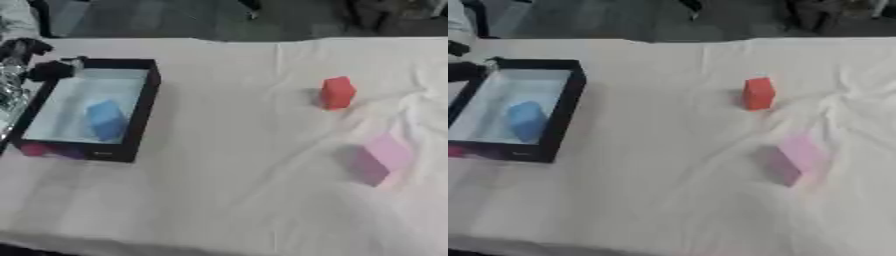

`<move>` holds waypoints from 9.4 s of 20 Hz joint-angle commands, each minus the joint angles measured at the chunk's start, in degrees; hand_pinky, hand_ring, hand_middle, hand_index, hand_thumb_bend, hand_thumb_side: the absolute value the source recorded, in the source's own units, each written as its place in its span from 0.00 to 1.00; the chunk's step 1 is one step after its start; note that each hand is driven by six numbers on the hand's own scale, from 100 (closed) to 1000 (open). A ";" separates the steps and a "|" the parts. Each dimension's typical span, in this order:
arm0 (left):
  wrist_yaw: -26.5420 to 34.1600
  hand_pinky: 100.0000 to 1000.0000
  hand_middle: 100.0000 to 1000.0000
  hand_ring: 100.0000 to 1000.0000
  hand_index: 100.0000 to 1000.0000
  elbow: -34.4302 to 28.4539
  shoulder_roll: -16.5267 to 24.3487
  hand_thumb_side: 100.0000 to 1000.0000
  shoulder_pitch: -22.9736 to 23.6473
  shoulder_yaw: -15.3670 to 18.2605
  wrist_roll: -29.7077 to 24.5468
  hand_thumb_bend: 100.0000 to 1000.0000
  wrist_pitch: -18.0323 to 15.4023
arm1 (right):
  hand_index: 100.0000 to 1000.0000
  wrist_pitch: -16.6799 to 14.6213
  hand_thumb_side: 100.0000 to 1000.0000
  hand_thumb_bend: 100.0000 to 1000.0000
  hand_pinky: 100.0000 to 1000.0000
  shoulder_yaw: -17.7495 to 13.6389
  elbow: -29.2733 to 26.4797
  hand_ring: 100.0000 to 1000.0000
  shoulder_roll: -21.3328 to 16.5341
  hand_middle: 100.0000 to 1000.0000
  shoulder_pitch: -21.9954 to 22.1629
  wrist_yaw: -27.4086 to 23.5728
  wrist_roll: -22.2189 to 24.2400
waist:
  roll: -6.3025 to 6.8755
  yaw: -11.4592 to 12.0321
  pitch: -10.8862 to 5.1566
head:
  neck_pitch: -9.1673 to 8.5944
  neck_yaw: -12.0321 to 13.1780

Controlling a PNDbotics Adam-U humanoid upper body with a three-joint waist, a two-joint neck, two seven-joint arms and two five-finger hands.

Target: Pick up the objects with one hand, pass them to the other hand, and then place them into the box on the other side of the table.

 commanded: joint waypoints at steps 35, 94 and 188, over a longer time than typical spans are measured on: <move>13.80 0.64 0.88 1.00 0.81 -15.38 -20.07 0.71 7.31 -0.72 -0.56 0.32 -31.82 | 0.91 -22.51 0.21 0.27 0.88 2.72 0.07 0.92 -21.74 0.85 5.46 -19.01 56.02 | -2.91 1.05 1.42 | -1.56 -12.11; 15.32 0.60 0.84 1.00 0.78 -16.40 -20.21 0.71 6.48 -0.98 1.44 0.31 -28.58 | 0.90 -35.76 0.11 0.60 0.91 20.22 20.91 0.91 -14.18 0.85 -3.57 1.75 55.08 | -2.62 3.06 1.76 | 0.27 -13.93; -6.47 0.68 0.82 1.00 0.79 -14.59 -17.80 0.69 -5.86 -15.18 -18.57 0.28 -9.10 | 0.61 -24.37 0.00 0.08 0.70 22.35 13.20 0.59 10.76 0.47 -4.73 16.57 8.38 | 0.28 1.92 -1.72 | 1.53 -9.95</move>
